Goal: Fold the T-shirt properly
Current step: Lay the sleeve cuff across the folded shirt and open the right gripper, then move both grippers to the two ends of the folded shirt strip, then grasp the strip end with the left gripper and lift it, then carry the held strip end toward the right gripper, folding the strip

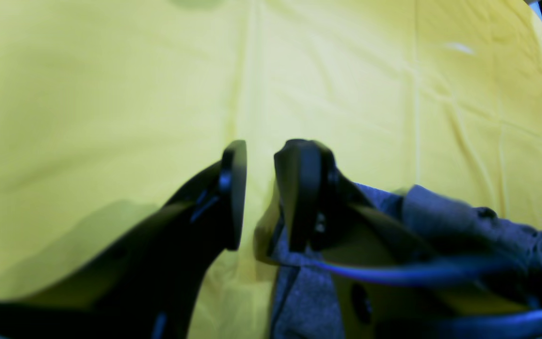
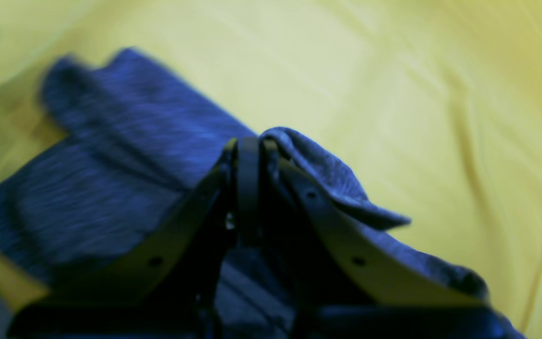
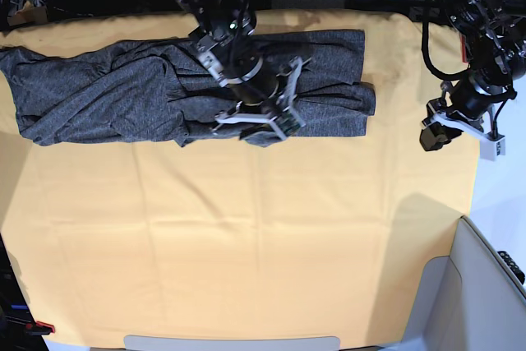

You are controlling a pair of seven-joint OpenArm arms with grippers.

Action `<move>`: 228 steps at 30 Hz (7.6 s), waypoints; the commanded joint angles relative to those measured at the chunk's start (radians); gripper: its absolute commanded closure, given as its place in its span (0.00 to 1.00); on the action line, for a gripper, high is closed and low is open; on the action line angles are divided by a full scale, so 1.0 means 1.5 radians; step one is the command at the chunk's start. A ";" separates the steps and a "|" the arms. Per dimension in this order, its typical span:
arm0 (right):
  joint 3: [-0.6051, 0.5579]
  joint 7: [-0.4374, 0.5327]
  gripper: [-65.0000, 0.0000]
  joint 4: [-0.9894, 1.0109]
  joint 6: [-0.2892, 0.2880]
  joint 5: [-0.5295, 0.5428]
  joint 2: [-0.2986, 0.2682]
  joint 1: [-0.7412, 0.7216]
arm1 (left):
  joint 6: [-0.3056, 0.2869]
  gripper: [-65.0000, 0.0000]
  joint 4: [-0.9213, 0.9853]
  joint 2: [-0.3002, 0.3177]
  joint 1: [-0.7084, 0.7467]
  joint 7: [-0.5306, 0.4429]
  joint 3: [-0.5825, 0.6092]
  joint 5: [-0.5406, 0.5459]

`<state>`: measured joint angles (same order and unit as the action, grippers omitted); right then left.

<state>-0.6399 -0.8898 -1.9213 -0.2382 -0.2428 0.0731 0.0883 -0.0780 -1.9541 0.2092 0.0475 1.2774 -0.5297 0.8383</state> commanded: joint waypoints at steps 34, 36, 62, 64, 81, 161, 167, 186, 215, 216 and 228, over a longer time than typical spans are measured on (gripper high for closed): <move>-0.152 0.013 0.47 0.041 0.006 -0.126 0.006 -0.007 | -0.004 0.79 -0.009 0.009 0.001 -0.001 0.000 0.008; -0.103 0.014 0.47 0.009 0.022 -0.141 0.007 -0.006 | -0.004 0.77 -0.009 0.018 0.013 0.020 0.000 0.008; 0.736 0.016 0.47 -0.075 0.218 0.279 0.002 0.076 | -0.051 0.60 0.276 0.027 0.061 0.079 0.051 0.268; 0.762 0.016 0.47 -0.074 0.218 0.286 -0.011 0.076 | -0.051 0.60 0.276 0.027 0.061 0.079 0.070 0.268; 0.812 0.016 0.47 -0.074 0.217 0.286 -0.022 0.093 | -0.051 0.60 0.275 0.046 0.060 0.069 0.140 0.265; 0.995 0.016 0.47 -0.070 0.172 0.284 -0.091 0.118 | 0.029 0.98 0.214 -0.191 -0.078 -0.026 0.527 0.202; 0.995 0.016 0.47 -0.069 0.172 0.285 -0.098 0.131 | 0.029 0.98 0.292 -0.202 -0.114 -0.109 0.612 0.202; 0.993 0.016 0.47 -0.069 0.172 0.285 -0.094 0.131 | 0.029 0.98 0.350 -0.206 -0.124 -0.201 0.678 0.205; 0.989 0.016 0.47 -0.049 0.172 0.286 -0.092 0.130 | 0.029 0.98 0.374 -0.244 -0.154 -0.207 0.718 0.202; 0.989 0.016 0.47 -0.049 0.172 0.286 -0.092 0.130 | 0.029 0.98 0.381 -0.244 -0.160 -0.215 0.719 0.202; 0.988 0.016 0.47 -0.049 0.172 0.286 -0.074 0.129 | 0.028 0.98 0.403 -0.244 -0.176 -0.231 0.721 0.202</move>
<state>0.8391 -0.8936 -1.9781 0.0185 0.1902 -0.0246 0.2829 -0.0227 -1.3334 -0.1413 -0.1967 0.9382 0.5499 1.1133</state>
